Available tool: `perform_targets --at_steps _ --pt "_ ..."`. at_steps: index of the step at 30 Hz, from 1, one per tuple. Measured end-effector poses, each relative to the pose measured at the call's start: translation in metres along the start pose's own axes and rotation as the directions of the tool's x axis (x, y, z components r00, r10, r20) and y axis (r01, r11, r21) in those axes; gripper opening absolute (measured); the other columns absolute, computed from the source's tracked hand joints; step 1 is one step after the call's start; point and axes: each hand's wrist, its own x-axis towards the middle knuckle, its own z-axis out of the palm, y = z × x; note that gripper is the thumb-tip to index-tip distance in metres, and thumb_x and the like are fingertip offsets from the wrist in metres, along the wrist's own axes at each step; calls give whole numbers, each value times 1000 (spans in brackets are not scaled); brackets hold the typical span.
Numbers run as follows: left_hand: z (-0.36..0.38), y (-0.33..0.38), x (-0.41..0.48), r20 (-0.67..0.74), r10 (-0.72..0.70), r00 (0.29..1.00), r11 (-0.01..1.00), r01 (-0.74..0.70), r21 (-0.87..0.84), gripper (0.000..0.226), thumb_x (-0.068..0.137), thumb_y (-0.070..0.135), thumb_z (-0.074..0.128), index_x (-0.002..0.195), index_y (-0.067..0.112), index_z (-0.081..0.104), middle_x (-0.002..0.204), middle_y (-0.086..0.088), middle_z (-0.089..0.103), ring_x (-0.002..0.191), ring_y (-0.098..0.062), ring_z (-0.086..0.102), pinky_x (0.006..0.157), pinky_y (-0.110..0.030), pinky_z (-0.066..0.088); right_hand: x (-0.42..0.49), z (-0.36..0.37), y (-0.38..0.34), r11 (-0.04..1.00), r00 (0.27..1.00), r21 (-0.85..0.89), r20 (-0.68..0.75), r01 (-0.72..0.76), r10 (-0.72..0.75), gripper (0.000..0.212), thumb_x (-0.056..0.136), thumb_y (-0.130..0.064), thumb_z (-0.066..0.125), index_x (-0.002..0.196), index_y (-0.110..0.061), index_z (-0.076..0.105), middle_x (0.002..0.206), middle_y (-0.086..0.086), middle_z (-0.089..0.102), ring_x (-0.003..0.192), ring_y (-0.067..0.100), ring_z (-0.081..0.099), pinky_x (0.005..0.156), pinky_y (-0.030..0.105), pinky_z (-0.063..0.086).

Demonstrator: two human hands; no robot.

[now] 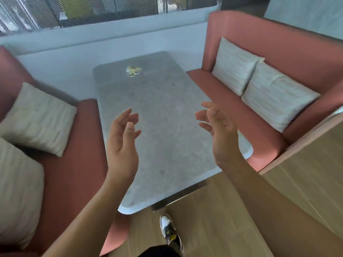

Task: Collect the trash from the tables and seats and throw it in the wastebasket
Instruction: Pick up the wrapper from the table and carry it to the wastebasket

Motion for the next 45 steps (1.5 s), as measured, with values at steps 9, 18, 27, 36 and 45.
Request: perform_targets --at_steps 9,18,27,36,45 --pt "24 -39 112 -31 -24 999 1000 24 2 33 101 44 44 130 41 60 127 19 70 130 -9 63 103 -38 58 123 51 29 1000 998 10 67 -1 1 24 92 -60 59 110 -52 73 102 -8 77 108 15 73 100 41 55" --pt "36 -59 188 -145 -17 989 1000 17 -1 30 105 36 46 131 32 60 127 10 71 128 -9 64 105 -41 57 211 100 58 999 986 37 163 -38 31 38 88 -57 60 114 -32 72 100 -7 76 105 16 72 100 44 55" --pt "72 -87 271 -235 24 972 993 3 116 31 105 34 48 133 30 60 135 8 68 133 -8 60 113 -52 49 318 124 88 993 961 83 272 -81 55 27 101 -29 61 122 -14 69 119 2 72 119 15 67 104 34 52" --pt "94 -142 355 -288 41 957 980 17 198 47 102 50 49 140 27 61 143 14 63 139 -10 55 115 -55 47 429 146 147 997 918 59 397 -52 25 30 101 -30 62 128 -18 68 134 -5 67 123 -6 60 96 9 43" --pt "93 -216 433 -263 -32 964 977 85 194 55 97 56 48 142 26 59 140 19 63 138 -4 55 116 -53 47 495 207 228 998 914 3 401 -58 52 27 91 -40 64 117 -44 66 132 -15 64 125 -7 58 112 34 46"
